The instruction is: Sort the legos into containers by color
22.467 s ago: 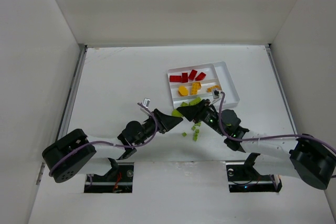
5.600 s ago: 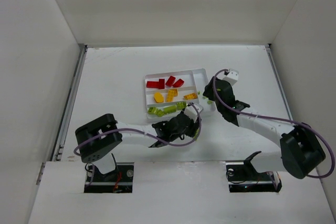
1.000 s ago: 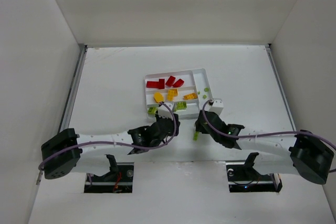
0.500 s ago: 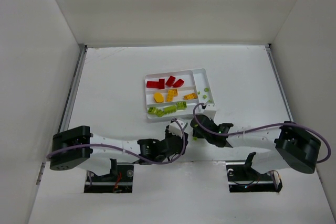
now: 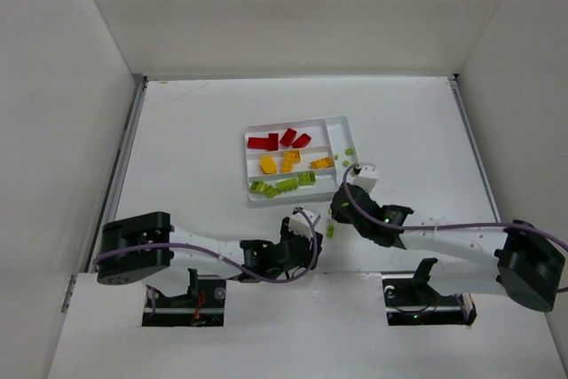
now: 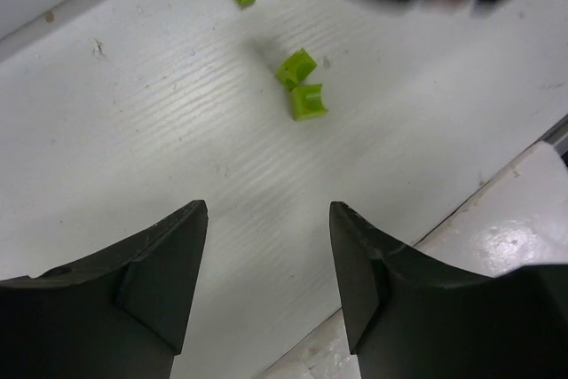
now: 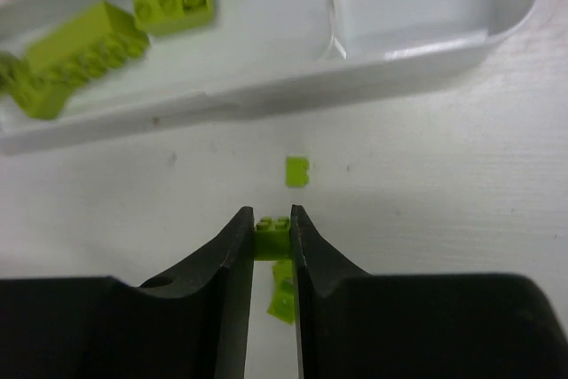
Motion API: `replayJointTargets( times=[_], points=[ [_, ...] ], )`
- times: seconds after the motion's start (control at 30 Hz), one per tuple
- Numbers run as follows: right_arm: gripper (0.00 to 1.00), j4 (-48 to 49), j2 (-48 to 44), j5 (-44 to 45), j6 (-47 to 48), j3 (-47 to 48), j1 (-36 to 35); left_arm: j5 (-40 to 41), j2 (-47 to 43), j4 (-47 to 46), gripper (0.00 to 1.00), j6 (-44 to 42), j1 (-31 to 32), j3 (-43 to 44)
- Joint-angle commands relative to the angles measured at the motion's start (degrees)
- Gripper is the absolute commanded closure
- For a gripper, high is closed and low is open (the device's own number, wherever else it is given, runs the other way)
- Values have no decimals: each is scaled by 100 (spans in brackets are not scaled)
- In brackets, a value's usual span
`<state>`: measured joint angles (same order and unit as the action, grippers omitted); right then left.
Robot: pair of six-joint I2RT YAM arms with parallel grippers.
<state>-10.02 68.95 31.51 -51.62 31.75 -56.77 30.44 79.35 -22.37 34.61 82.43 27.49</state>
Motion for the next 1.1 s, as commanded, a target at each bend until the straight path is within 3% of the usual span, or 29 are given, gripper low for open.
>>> replayJointTargets(
  times=[0.0, 0.17, 0.37, 0.5, 0.63, 1.07],
  points=[
    [81, 149, -382, 251, 590, 437, 591, -55, 290, -267, 44, 11, 66, 309],
    [79, 1000, 170, 75, 1179, 859, 1576, -55, 827, -312, 45, -42, 84, 670],
    [77, 1695, 1435, -75, 1479, 1421, 2174, -20, 1293, -356, 45, -165, 146, 986],
    [59, 1890, 1745, -101, 1497, 1571, 2316, -3, 1530, -347, 46, -183, 137, 1145],
    [43, 1995, 1421, -83, 1523, 1431, 2289, 24, 1697, -312, 46, -192, 102, 1268],
    [42, 2039, -108, -118, 1312, 96, 2158, 445, 2093, 4, 59, -183, -74, 1602]
  ],
)
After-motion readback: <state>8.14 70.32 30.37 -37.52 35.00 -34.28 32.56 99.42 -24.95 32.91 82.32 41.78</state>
